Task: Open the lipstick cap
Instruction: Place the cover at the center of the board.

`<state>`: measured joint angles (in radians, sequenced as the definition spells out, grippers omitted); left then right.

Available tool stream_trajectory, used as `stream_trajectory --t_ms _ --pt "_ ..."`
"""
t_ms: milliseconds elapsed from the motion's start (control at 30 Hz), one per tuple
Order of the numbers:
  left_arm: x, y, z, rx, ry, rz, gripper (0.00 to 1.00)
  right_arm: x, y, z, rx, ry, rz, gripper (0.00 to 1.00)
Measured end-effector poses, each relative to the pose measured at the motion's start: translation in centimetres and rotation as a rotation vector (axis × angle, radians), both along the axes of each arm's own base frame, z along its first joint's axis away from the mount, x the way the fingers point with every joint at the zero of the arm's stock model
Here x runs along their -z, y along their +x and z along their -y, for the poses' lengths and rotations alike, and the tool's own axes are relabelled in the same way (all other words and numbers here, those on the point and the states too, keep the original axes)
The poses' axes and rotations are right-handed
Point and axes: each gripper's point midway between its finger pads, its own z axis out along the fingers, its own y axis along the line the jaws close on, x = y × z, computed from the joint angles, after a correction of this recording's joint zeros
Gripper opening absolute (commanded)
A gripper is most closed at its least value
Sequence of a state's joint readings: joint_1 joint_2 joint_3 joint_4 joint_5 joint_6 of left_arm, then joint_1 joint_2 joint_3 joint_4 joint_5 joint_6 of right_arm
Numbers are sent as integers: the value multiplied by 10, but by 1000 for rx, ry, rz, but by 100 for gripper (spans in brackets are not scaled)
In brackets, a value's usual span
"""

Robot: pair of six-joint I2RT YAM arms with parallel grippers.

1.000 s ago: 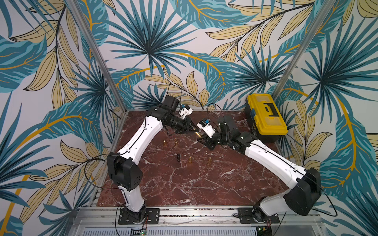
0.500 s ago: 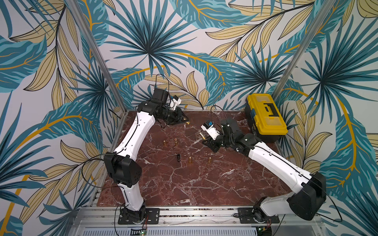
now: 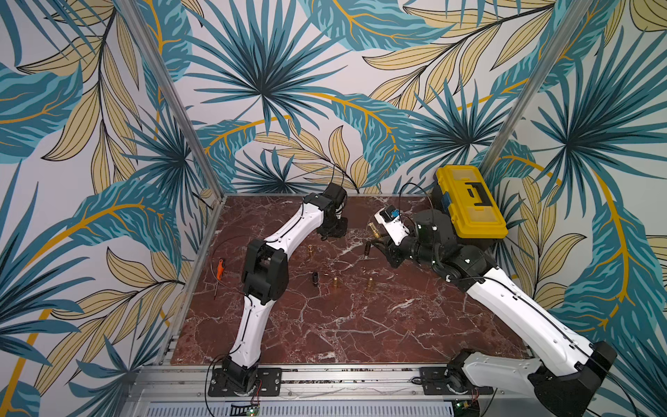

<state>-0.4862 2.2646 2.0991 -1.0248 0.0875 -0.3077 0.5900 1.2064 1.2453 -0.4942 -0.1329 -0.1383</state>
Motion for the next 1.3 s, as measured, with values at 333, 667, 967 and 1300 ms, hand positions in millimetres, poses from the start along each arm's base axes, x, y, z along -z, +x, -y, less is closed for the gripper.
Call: stream_trajectory --t_ms 333,667,967,1300 --pt "46 17 -12 -8 97 23 0 11 2 3 19 -28 -22 0" --pt "69 16 -19 -17 121 43 0 17 4 2 20 -35 -37 0" --pt "69 17 -19 -21 111 73 28 17 5 2 21 -36 -37 1" --pt "73 11 -22 -28 115 55 48 17 5 2 26 -39 -35 2"
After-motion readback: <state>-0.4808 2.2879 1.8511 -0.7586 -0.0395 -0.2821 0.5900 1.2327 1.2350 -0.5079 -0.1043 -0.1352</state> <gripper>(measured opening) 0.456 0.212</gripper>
